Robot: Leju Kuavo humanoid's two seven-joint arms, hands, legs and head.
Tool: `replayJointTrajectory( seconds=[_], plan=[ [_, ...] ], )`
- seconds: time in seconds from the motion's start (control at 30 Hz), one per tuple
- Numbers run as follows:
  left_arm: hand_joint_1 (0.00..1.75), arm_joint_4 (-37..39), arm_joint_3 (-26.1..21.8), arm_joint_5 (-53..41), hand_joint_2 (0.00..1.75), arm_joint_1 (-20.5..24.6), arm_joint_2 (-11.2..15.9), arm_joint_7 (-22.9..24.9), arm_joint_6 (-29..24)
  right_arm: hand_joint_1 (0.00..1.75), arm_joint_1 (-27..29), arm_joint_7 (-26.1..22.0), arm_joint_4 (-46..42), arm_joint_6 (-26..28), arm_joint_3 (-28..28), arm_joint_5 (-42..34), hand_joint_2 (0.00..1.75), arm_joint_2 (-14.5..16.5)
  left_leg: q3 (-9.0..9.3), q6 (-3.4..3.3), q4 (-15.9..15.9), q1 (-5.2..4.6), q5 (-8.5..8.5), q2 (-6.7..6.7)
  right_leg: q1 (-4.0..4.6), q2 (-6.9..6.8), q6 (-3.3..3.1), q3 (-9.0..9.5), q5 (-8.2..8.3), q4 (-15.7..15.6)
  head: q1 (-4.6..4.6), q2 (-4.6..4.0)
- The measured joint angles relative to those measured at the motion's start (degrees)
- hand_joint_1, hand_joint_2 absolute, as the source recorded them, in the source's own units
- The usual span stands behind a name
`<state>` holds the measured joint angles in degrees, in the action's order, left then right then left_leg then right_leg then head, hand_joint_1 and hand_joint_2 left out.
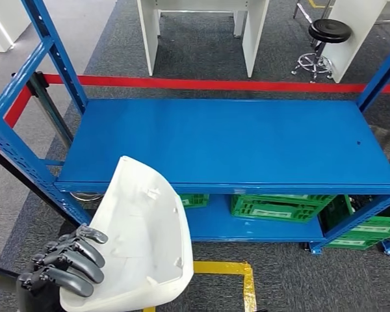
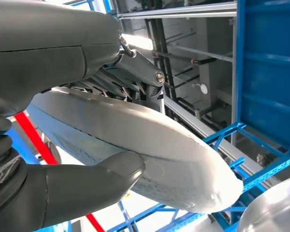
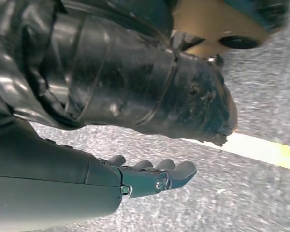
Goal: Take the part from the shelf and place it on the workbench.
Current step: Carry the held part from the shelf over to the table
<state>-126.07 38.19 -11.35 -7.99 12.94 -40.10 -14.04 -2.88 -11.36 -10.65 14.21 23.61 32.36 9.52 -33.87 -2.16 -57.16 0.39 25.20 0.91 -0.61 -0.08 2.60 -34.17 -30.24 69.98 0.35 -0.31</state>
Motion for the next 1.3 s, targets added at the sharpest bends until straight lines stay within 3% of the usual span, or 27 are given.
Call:
replayJointTrajectory(
  seconds=[0.07, 0.13, 0.2, 0.23, 0.3, 0.37, 0.4, 0.43, 0.47, 0.5, 0.53, 0.6, 0.67, 0.73, 0.77, 0.8, 0.87, 0.9, 0.93, 0.97, 1.0, 1.03, 1.1, 1.13, 1.17, 1.23, 1.3],
  plan=[
    [1.75, 0.0, 0.1, -0.1, 1.75, -0.2, 0.0, 0.0, -0.2, 0.0, -0.1, 0.3, 0.0, 0.0, -0.2, 0.3, 0.0, 0.1, -1.19, 0.55, -0.6, -0.17, -0.94, 0.01, 0.07, 0.04, -0.32, 6.43, -0.31, -8.8, 0.04, 0.0],
    [1.75, 0.0, 0.2, -0.1, 1.75, -0.5, 0.1, 0.0, -0.3, 0.0, -0.2, 0.3, -0.1, 0.0, -0.4, 0.5, 0.0, 0.4, -1.73, 1.2, -0.9, -0.25, -1.97, 0.04, 0.3, 0.15, -0.92, 9.07, -1.94, -13.6, 0.03, 0.0],
    [1.75, 0.0, 0.3, -0.1, 1.75, -0.6, 0.1, 0.0, -0.3, 0.0, 0.0, 0.3, -0.1, 0.0, -0.6, 0.7, 0.0, 0.6, -1.98, 1.9, -0.9, -0.07, -2.47, -0.02, 0.35, 0.05, -1.91, 8.15, -1.48, -14.0, 0.0, 0.0],
    [1.75, 0.0, 0.3, -0.1, 1.75, -0.7, 0.1, 0.0, -0.3, 0.0, 0.0, 0.3, -0.1, 0.0, -0.6, 0.7, 0.0, 0.7, -2.28, 2.24, -1.5, 0.02, -1.33, -0.12, 0.3, -0.08, -2.49, 7.66, -0.95, -14.0, -0.06, 0.0],
    [1.75, 0.0, 0.4, 0.1, 1.75, -0.9, 0.2, 0.0, -0.3, 0.0, 0.0, 0.2, -0.1, 0.0, -0.6, 0.8, 0.0, 0.9, -3.39, 2.78, -6.0, 0.15, 4.05, -0.32, 0.22, -0.34, -3.41, 6.27, 0.36, -14.0, -0.37, 0.0],
    [1.75, 0.0, 0.4, 0.4, 1.75, -0.9, 0.2, 0.0, -0.3, 0.0, 0.0, 0.2, -0.1, 0.0, -0.7, 0.9, 0.0, 0.9, -4.53, 3.1, -13.4, 0.17, 9.31, -0.36, 0.37, -0.39, -3.72, 4.7, 1.76, -13.9, -0.74, 0.0],
    [1.75, 0.0, 0.5, 0.4, 1.75, -0.9, 0.2, 0.0, -0.3, 0.0, 0.0, 0.2, -0.1, 0.0, -0.7, 0.9, 0.0, 1.0, -4.56, 3.12, -16.1, 0.16, 9.96, -0.37, 0.47, -0.4, -3.75, 3.8, 2.48, -13.7, -0.82, 0.0],
    [1.75, 0.0, 0.5, 0.4, 1.75, -0.9, 0.2, 0.0, -0.3, 0.0, 0.0, 0.2, -0.1, 0.0, -0.8, 0.9, 0.0, 1.0, -3.83, 3.02, -17.1, 0.15, 9.14, -0.38, 0.58, -0.4, -3.71, 2.87, 3.15, -13.4, -0.87, 0.0],
    [1.75, 0.0, 0.5, 0.4, 1.75, -0.9, 0.2, 0.0, -0.3, 0.0, 0.0, 0.2, -0.1, 0.0, -0.8, 0.9, 0.0, 1.0, -2.17, 2.77, -16.0, 0.11, 7.49, -0.4, 0.69, -0.39, -3.65, 1.85, 3.75, -13.1, -0.9, 0.0],
    [1.75, 0.0, 0.5, 0.4, 1.75, -0.9, 0.2, 0.0, -0.3, 0.0, 0.0, 0.2, -0.1, 0.0, -0.8, 0.9, 0.0, 1.0, 0.43, 2.37, -12.9, 0.01, 5.82, -0.45, 0.8, -0.35, -3.56, 0.87, 4.29, -12.8, -0.9, 0.0],
    [1.75, 0.0, 0.5, 0.4, 1.75, -0.9, 0.2, 0.0, -0.3, 0.0, 0.0, 0.2, -0.2, 0.0, -0.8, 0.9, 0.0, 1.1, 3.48, 1.81, -8.6, -0.14, 5.23, -0.52, 0.93, -0.3, -3.42, 0.09, 4.74, -12.5, -0.88, 0.0],
    [1.75, 0.0, 0.5, 0.4, 1.75, -0.8, 0.2, 0.0, -0.3, 0.0, 0.0, 0.1, -0.2, 0.0, -0.8, 1.0, 0.0, 1.3, 8.33, 0.94, -0.7, -0.48, 6.02, -0.64, 1.0, -0.22, -2.97, -0.83, 5.68, -12.2, -0.84, 0.0],
    [1.75, 0.0, 0.6, 0.4, 1.75, -0.8, 0.2, 0.0, -0.3, 0.0, 0.0, 0.1, -0.2, 0.0, -0.9, 1.0, 0.0, 1.4, 9.28, 0.52, 2.1, -0.79, 6.52, -0.67, 0.81, -0.24, -2.33, -1.3, 6.86, -12.3, -0.89, 0.0],
    [1.75, 0.0, 0.6, 0.4, 1.75, -0.7, 0.3, 0.0, -0.3, 0.0, 0.0, 0.1, -0.2, -0.1, -0.8, 1.1, 0.0, 1.4, 8.25, 0.05, 2.6, -0.7, 5.22, -0.4, 0.63, -0.15, -1.71, -2.02, 6.6, -12.1, -0.95, 0.0],
    [1.75, 0.0, 0.6, 0.4, 1.75, -0.7, 0.3, 0.0, -0.3, 0.0, 0.1, 0.1, -0.2, -0.1, -0.8, 1.1, 0.0, 1.4, 7.55, -0.25, 2.9, -0.55, 4.4, -0.26, 0.59, -0.08, -1.4, -2.67, 4.79, -10.9, -0.82, 0.0],
    [1.75, 0.0, 0.6, 0.4, 1.75, -0.7, 0.3, 0.0, -0.3, 0.0, 0.2, 0.1, -0.2, -0.1, -0.8, 1.1, 0.0, 1.4, 6.74, -0.47, 3.1, -0.41, 3.62, -0.11, 0.49, -0.02, -1.13, -3.46, 1.93, -8.6, -0.64, 0.0],
    [1.75, 0.0, 0.6, 0.5, 1.75, -0.8, 0.3, 0.0, -0.3, 0.0, 0.2, 0.2, -0.2, -0.1, -0.8, 1.1, 0.0, 1.4, 4.87, -0.63, 2.9, -0.4, 2.24, -0.02, 0.31, -0.02, -0.6, -4.81, -3.79, -1.6, -0.26, 0.0],
    [1.75, 0.0, 0.6, 0.6, 1.75, -0.8, 0.3, 0.0, -0.3, 0.0, 0.2, 0.2, -0.2, -0.1, -0.8, 1.1, 0.0, 1.4, 3.87, -0.54, 2.8, -0.39, 1.52, 0.05, 0.23, -0.02, -0.4, -4.99, -4.68, 1.6, -0.15, 0.0],
    [1.75, 0.0, 0.6, 0.7, 1.75, -0.8, 0.3, 0.0, -0.2, 0.0, 0.2, 0.2, -0.2, -0.1, -0.8, 1.1, 0.0, 1.4, 2.78, -0.42, 2.5, -0.37, 0.82, 0.11, 0.15, -0.03, -0.24, -4.58, -3.93, 3.6, -0.1, 0.0],
    [1.75, 0.0, 0.6, 0.9, 1.75, -0.8, 0.3, 0.0, -0.1, 0.0, 0.2, 0.2, -0.2, -0.1, -0.8, 1.2, 0.0, 1.4, 1.64, -0.25, 2.1, -0.33, 0.19, 0.15, 0.07, -0.03, -0.15, -3.35, -2.05, 3.8, -0.04, 0.0],
    [1.75, 0.0, 0.6, 1.1, 1.75, -0.8, 0.2, 0.0, -0.1, 0.0, 0.2, 0.2, -0.2, -0.1, -0.8, 1.2, 0.0, 1.4, 0.57, -0.04, 1.7, -0.27, -0.36, 0.17, -0.02, -0.03, -0.08, -1.18, -0.13, 2.0, -0.01, 0.0],
    [1.75, 0.0, 0.6, 1.2, 1.75, -0.8, 0.2, 0.0, 0.0, 0.0, 0.2, 0.2, -0.2, -0.1, -0.8, 1.2, 0.0, 1.4, -0.4, 0.23, 1.1, -0.27, -0.8, 0.17, -0.1, -0.03, -0.05, 1.9, 0.6, -1.6, 0.02, 0.0],
    [1.75, 0.0, 0.6, 1.4, 1.75, -0.8, 0.2, 0.0, 0.4, 0.0, 0.0, 0.2, -0.3, 0.0, -0.8, 1.2, 0.0, 1.4, -1.71, 0.84, 0.0, -0.35, -1.58, 0.15, -0.06, 0.09, -0.28, 8.05, -1.13, -10.4, 0.11, 0.0],
    [1.75, 0.0, 0.6, 1.6, 1.75, -0.8, 0.2, 0.0, 0.7, 0.0, 0.0, 0.2, -0.3, 0.0, -0.8, 1.2, 0.0, 1.4, -2.11, 1.12, -0.3, -0.39, -2.07, 0.15, 0.05, 0.18, -0.58, 9.68, -2.39, -13.2, 0.13, 0.0],
    [1.75, 0.0, 0.6, 1.9, 1.75, -0.7, 0.2, 0.0, 1.2, 0.0, 0.0, 0.2, -0.3, 0.0, -0.8, 1.2, 0.0, 1.4, -2.34, 1.42, -0.4, -0.38, -2.6, 0.16, 0.2, 0.24, -1.04, 10.17, -2.9, -14.6, 0.13, 0.0],
    [1.75, 0.0, 0.6, 2.7, 1.75, -0.8, 0.1, 0.0, 2.4, 0.0, 0.1, 0.2, -0.3, 0.0, -0.8, 1.1, 0.0, 1.4, -2.87, 2.03, -0.6, -0.18, -2.52, 0.02, 0.18, 0.06, -2.04, 9.12, -2.24, -14.6, 0.04, 0.0],
    [1.75, 0.1, 0.4, 3.6, 1.75, -0.8, -0.1, 0.0, 4.1, 0.0, 0.3, 0.2, -0.4, -0.1, -0.7, 1.0, 0.0, 1.4, -3.89, 2.62, -3.9, -0.01, 1.66, -0.21, 0.11, -0.24, -2.94, 7.87, -0.98, -14.6, -0.28, 0.0]
  ],
)
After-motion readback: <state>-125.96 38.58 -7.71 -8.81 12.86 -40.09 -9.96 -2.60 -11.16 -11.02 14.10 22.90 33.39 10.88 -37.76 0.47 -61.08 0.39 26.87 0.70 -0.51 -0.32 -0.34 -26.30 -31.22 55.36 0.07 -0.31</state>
